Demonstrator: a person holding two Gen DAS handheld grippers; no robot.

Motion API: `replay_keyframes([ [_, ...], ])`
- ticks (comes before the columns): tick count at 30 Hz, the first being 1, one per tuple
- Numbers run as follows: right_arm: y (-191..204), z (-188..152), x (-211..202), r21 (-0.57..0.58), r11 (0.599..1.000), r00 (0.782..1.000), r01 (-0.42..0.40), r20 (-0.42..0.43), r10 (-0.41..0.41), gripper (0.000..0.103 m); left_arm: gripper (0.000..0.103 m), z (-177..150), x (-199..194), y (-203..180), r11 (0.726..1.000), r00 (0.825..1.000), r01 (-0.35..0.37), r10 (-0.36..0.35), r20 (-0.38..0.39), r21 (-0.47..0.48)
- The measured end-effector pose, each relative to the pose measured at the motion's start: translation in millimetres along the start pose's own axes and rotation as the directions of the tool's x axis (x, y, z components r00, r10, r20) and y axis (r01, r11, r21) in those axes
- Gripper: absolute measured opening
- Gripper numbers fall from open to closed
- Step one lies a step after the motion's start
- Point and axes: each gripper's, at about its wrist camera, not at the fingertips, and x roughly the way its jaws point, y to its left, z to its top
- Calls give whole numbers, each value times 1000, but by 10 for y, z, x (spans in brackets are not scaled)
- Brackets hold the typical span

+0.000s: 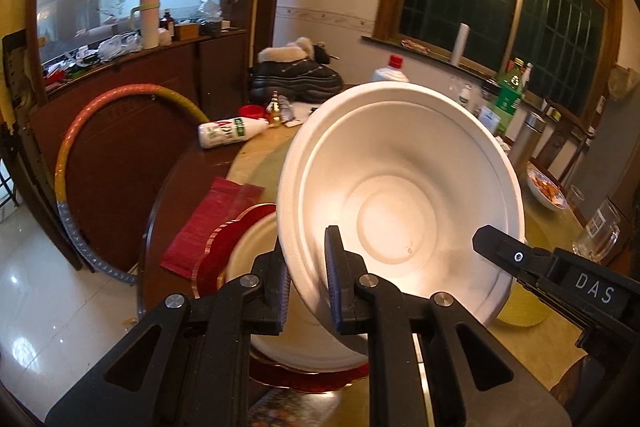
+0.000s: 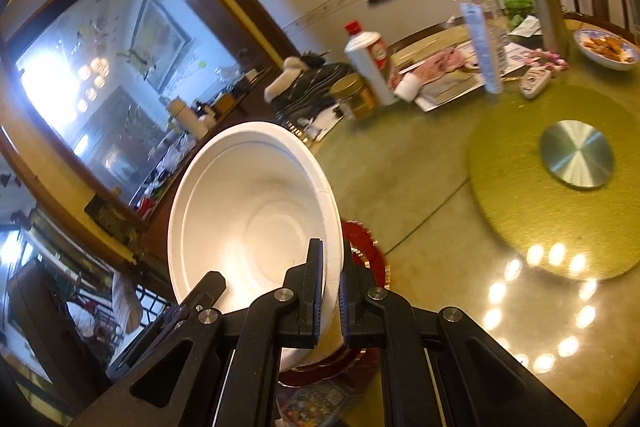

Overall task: Organize plates and bowls
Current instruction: 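Carry the large white bowl with both tools toward the red plate stack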

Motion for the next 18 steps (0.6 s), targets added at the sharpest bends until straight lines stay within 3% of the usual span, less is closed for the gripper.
replay_keyframes([
  [18, 198, -128, 362, -45, 999, 994, 7, -108, -12, 7, 14, -152, 133, 303, 999, 997, -31, 29, -67, -32],
])
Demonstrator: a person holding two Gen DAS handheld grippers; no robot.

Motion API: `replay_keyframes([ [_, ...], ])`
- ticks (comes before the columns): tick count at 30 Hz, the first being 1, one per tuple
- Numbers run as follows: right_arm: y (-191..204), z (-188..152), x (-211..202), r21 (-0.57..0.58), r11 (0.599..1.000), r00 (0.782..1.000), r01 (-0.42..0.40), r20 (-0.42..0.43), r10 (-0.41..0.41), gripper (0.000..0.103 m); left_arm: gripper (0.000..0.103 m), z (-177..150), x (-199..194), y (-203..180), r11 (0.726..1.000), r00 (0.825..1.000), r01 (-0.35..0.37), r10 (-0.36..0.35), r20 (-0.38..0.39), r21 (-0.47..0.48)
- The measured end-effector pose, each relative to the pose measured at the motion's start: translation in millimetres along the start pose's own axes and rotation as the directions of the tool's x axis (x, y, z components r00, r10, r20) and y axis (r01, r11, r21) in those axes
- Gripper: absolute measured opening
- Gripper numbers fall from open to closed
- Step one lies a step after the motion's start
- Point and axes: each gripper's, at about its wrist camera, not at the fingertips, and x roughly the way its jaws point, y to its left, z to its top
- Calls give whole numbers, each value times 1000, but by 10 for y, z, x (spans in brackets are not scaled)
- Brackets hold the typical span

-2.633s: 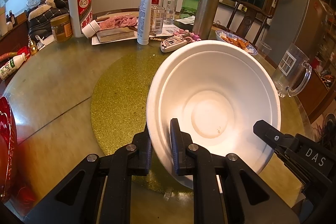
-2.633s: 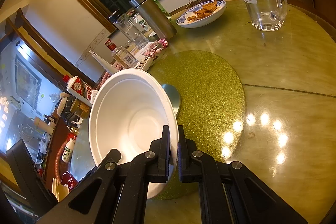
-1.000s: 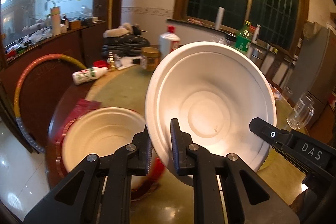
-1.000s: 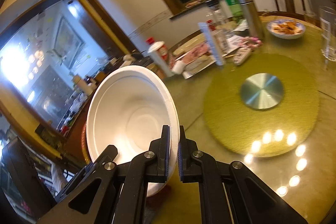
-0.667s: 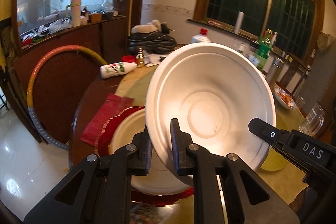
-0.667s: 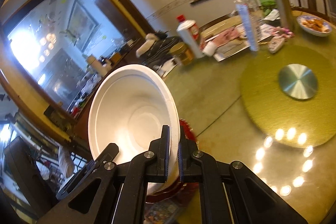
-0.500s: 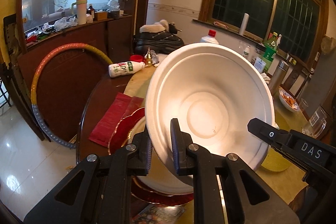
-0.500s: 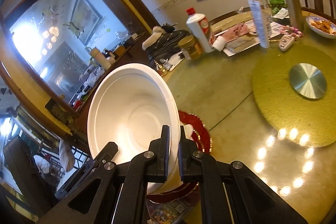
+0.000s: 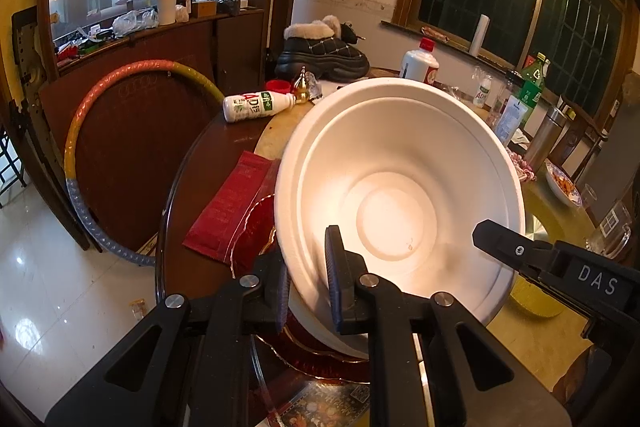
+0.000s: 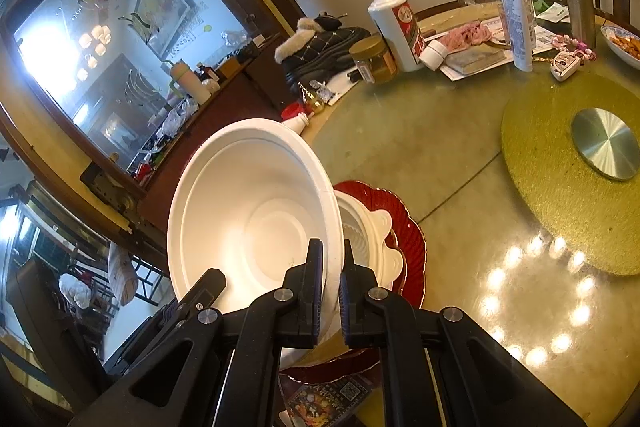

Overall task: Organize plates and bowls
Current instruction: 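Lower the large white bowl with both tools onto the stacked bowls, then open both tools to release the large white bowl on the stack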

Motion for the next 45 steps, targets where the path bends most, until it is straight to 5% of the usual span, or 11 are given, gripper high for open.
replay_keyframes([
  [34, -7, -70, 225, -14, 999, 996, 31, -80, -32, 11, 14, -101, 118, 177, 999, 997, 10, -12, -74, -31],
  [37, 2, -69, 249, -21, 999, 994, 44, -96, -45, 12, 25, -118, 166, 194, 999, 994, 22, -27, -110, -44],
  [39, -7, -59, 249, -19, 998, 994, 52, -99, -54, 20, 45, -133, 163, 220, 997, 993, 32, -39, -111, -67],
  [41, -18, -55, 248, -12, 999, 994, 33, -104, -34, 45, 56, -133, 118, 259, 994, 994, 58, -66, -84, -96],
  [45, 0, -58, 192, -15, 1000, 997, 13, -78, -14, 60, 61, -105, 14, 281, 992, 998, 56, -60, -33, -111],
])
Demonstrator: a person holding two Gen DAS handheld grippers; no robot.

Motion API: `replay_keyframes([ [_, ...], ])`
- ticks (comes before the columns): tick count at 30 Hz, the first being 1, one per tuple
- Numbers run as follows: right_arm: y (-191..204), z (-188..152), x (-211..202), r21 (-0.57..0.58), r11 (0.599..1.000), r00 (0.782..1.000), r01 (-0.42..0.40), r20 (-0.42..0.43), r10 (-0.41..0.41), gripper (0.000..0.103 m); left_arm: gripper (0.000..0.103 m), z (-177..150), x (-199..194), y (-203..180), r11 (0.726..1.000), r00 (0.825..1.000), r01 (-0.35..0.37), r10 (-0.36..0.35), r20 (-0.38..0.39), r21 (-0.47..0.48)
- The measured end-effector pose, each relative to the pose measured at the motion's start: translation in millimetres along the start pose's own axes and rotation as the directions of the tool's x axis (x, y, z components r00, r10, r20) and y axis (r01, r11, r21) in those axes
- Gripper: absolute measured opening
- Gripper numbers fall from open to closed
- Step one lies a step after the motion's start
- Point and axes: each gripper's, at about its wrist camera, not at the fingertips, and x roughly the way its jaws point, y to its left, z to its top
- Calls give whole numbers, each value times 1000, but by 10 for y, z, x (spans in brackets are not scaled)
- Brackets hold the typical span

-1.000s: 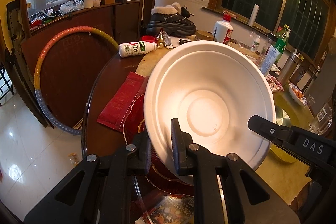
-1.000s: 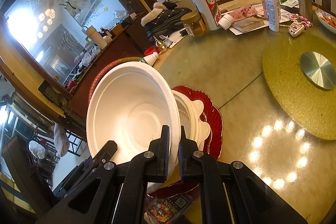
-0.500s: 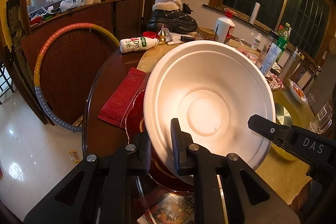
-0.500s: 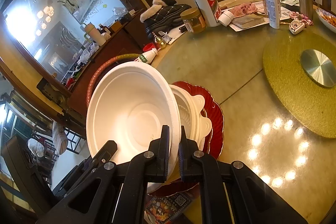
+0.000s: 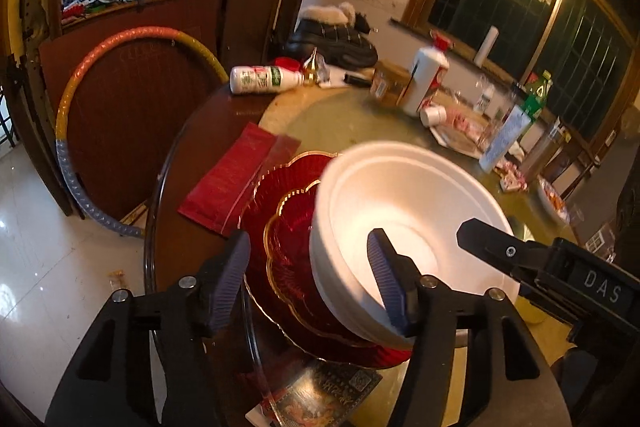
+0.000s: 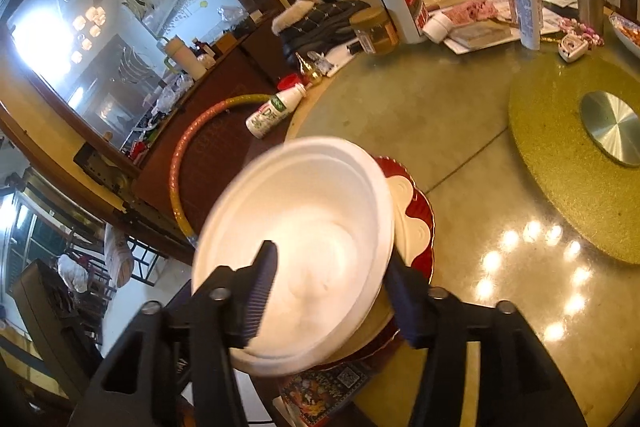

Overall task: Organize plates and bowls
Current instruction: 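Open both tools to release the large white bowl on the stack, then pull both tools back away from the stack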

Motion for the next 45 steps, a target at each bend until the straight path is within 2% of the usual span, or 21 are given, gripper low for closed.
replay_keyframes([
  [2, 14, 2, -27, -3, 1000, 1000, -2, 8, 3, 62, 63, 6, -48, -2, 1000, 1000, -5, 5, 19, 8],
  [7, -13, 26, -150, 9, 1000, 999, -26, 40, 26, 72, 77, -16, -187, -39, 998, 996, -38, 34, 76, 50],
  [9, -39, 19, -230, 4, 999, 998, -34, 58, 33, 74, 89, -61, -259, -80, 994, 994, -54, 44, 98, 92],
  [11, -42, -25, -335, -56, 998, 997, -26, 74, 30, 84, 92, -118, -315, -126, 988, 991, -77, 61, 119, 133],
  [14, -40, -131, -507, -181, 983, 994, 16, 111, 4, 87, 102, -231, -397, -167, 978, 991, -78, 54, 125, 194],
  [16, -70, -244, -673, -278, 959, 989, 62, 148, -21, 89, 103, -291, -425, -182, 971, 991, -81, 55, 122, 224],
  [20, -130, -398, -898, -387, 913, 980, 130, 193, -57, 100, 103, -337, -429, -206, 967, 994, -67, 43, 102, 248],
  [24, -26, -578, -1042, -527, 832, 971, 175, 233, -57, 102, 103, -361, -381, -265, 958, 994, -90, 69, 86, 273],
  [27, 74, -678, -1019, -601, 781, 976, 168, 214, -46, 102, 103, -389, -360, -283, 955, 995, -86, 70, 69, 282],
  [30, 136, -755, -935, -640, 752, 982, 157, 181, -51, 102, 103, -389, -320, -263, 958, 996, -85, 75, 48, 273],
  [38, 211, -815, -826, -664, 733, 986, 149, 159, -56, 102, 103, -386, -239, -220, 965, 997, -73, 76, -1, 251],
  [42, 227, -810, -801, -670, 728, 987, 145, 152, -57, 102, 103, -367, -200, -190, 969, 993, -108, 115, -16, 224],
  [45, 227, -796, -786, -667, 731, 987, 143, 150, -57, 102, 103, -349, -178, -190, 968, 993, -106, 113, -17, 228],
])
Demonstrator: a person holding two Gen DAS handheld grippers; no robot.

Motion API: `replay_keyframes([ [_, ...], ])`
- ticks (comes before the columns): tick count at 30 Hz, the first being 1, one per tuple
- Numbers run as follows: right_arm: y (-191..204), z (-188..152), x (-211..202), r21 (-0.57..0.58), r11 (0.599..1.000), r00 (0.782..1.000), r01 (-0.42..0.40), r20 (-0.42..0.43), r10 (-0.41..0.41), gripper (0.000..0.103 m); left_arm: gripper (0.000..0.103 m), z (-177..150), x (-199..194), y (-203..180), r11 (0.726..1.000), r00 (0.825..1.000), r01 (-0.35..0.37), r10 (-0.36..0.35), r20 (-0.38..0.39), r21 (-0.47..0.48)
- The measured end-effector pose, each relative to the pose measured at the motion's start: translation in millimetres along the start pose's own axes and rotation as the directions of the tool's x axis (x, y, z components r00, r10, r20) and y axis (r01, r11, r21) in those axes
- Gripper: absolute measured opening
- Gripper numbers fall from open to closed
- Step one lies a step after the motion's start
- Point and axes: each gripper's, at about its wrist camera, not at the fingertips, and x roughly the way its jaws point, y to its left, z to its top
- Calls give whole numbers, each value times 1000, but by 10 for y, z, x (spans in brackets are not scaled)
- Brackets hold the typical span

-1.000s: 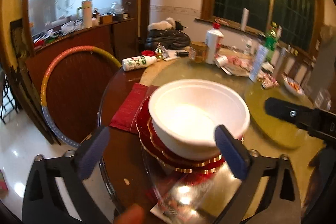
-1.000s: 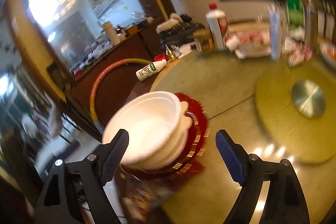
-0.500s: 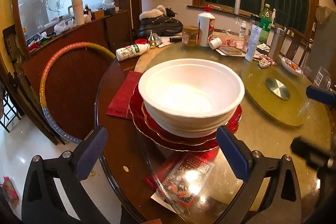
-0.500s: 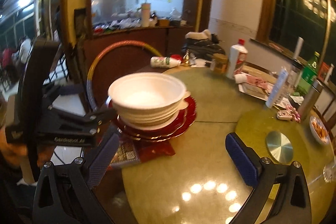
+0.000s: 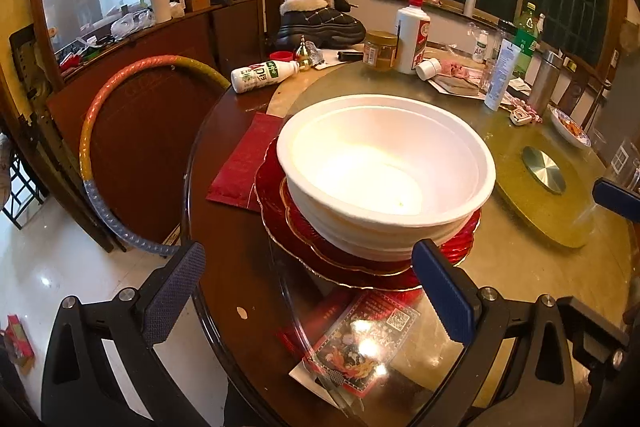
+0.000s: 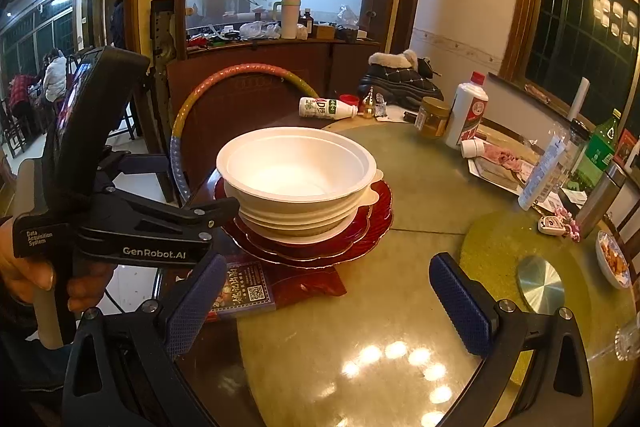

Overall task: Organize plates and bowls
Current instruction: 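Pull both tools back away from the stack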

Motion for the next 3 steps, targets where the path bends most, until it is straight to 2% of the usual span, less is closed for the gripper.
replay_keyframes([
  [3, -3, 10, 21, 2, 1000, 1000, -5, -2, 5, 102, 103, 1, 20, -25, 1000, 1000, 4, -4, -6, 13],
])
